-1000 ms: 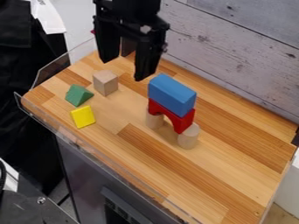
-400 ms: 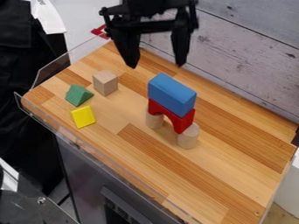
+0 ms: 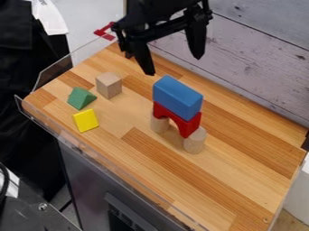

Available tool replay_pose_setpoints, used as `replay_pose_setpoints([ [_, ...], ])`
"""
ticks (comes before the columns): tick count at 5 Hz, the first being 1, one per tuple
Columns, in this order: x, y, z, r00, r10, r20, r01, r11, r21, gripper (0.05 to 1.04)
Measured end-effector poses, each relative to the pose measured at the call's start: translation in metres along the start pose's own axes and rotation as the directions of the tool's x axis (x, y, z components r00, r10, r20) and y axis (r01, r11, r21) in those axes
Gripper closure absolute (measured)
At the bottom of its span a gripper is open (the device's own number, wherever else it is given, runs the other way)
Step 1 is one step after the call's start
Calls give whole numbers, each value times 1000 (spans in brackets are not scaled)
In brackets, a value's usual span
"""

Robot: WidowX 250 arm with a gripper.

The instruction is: Put the blue rectangle block on top of the cube

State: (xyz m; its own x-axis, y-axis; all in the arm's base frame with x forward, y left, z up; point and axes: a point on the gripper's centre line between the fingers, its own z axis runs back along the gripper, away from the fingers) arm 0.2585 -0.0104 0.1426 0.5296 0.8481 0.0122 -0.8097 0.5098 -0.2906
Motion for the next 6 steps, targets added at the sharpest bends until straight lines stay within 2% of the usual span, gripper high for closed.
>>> replay_pose_setpoints([
  [1, -1, -4, -3, 987, 142, 76, -143, 990, 8, 85],
  [2, -5, -4, -16, 973, 217, 80, -222, 973, 59, 85],
  [3, -8, -3, -27, 966, 248, 69, -254, 963, 93, 85],
  [4, -9, -6, -38, 962, 271, 44, -274, 957, 96, 85],
  [6, -6, -5, -48, 941, 335, 53, -339, 935, 105, 85],
])
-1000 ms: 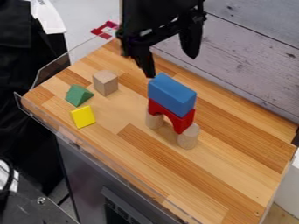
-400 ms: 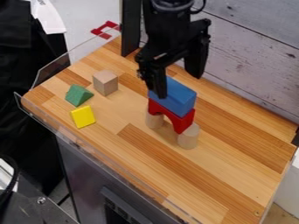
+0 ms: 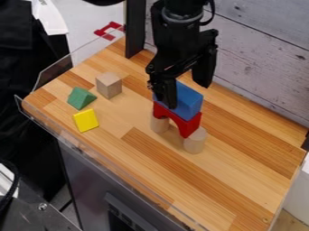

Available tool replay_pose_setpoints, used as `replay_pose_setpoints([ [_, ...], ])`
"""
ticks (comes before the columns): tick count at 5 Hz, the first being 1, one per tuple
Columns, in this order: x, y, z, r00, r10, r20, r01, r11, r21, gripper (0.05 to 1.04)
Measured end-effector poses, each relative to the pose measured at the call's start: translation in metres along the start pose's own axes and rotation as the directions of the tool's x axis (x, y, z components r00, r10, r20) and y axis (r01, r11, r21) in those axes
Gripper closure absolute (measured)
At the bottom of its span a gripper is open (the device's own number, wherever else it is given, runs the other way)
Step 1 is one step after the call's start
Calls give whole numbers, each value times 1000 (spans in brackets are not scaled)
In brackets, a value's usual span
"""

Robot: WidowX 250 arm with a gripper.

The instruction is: Put the blue rectangle block on top of the cube

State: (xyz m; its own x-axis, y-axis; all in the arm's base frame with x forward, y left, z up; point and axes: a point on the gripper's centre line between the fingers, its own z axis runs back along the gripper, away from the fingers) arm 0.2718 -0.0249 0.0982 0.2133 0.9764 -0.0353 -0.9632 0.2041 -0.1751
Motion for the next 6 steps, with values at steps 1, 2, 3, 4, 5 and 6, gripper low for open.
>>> replay_pose_setpoints([
  [1, 4, -2, -8, 1000, 13, 14, -14, 1000, 27, 85],
  [2, 8, -1, -17, 1000, 25, 16, -26, 999, 46, 143],
  [3, 10, 0, -24, 999, 21, 24, -23, 998, 65, 426],
  [4, 15, 1, -25, 999, 48, 19, -49, 997, 66, 501],
  [5, 21, 5, -21, 995, 94, 42, -98, 990, 102, 501],
  [6, 40, 9, 1, 989, 130, 68, -135, 988, 80, 502],
])
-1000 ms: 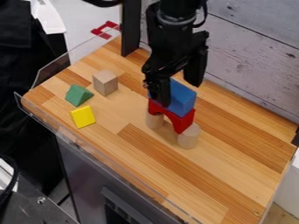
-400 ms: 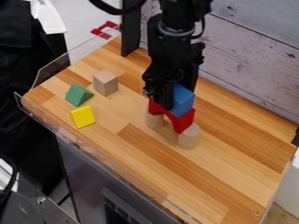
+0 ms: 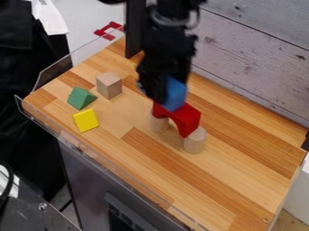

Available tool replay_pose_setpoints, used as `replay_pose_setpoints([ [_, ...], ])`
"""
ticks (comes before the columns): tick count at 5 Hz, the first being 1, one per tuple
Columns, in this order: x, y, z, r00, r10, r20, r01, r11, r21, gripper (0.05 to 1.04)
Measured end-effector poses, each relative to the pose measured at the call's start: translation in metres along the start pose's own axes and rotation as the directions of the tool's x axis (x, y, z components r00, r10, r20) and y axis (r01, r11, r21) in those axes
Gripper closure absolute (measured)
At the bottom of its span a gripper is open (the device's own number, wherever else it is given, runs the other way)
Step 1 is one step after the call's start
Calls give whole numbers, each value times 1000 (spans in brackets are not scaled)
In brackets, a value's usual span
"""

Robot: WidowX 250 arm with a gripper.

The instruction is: Put the blue rectangle block on top of the cube

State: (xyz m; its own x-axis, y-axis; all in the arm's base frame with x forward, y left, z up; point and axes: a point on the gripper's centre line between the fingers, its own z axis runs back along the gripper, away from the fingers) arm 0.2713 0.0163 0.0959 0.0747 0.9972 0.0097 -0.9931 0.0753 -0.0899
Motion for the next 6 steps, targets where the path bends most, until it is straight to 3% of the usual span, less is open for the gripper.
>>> replay_pose_setpoints([
  [2, 64, 16, 39, 992, 95, 79, -85, 990, -116, 502],
  [4, 99, 12, 5, 998, 63, 21, -62, 995, -77, 502],
  [6, 113, 2, -8, 1000, 24, -13, -25, 997, -70, 502],
])
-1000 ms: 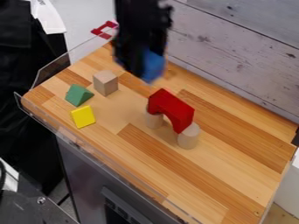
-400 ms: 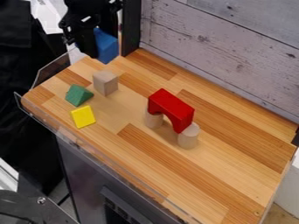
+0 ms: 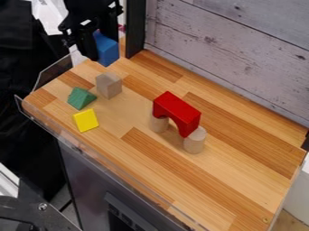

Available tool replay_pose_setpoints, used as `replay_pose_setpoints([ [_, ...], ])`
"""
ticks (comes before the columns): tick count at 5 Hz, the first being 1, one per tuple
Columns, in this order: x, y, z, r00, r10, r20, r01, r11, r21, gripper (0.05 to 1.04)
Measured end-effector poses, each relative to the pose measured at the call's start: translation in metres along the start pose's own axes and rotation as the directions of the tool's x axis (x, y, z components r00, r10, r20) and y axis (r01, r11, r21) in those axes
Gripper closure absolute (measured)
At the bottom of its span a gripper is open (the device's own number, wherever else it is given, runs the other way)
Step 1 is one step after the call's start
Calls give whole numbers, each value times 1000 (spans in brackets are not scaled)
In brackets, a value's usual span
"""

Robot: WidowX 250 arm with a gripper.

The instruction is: Put the blue rectangle block on top of the cube

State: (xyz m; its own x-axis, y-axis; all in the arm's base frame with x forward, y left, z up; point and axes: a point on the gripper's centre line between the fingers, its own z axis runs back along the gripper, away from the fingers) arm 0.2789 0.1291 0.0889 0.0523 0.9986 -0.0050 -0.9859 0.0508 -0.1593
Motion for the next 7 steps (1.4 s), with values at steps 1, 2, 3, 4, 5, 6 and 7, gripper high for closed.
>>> replay_pose_setpoints([
  [1, 1, -1, -10, 1000, -8, -17, 8, 1000, 20, 502],
  [2, 2, 0, -16, 1000, -13, -16, 14, 999, 31, 502],
  [3, 1, -1, -20, 1000, -22, -17, 22, 999, 37, 502],
  [4, -2, -1, -26, 999, -6, -35, 8, 999, 36, 502],
  [5, -3, -1, -28, 999, -7, -36, 8, 999, 32, 502],
  [6, -6, 2, -32, 999, -11, -43, 13, 999, 44, 502],
  [7, -6, 2, -34, 999, -4, -48, 6, 999, 54, 502],
])
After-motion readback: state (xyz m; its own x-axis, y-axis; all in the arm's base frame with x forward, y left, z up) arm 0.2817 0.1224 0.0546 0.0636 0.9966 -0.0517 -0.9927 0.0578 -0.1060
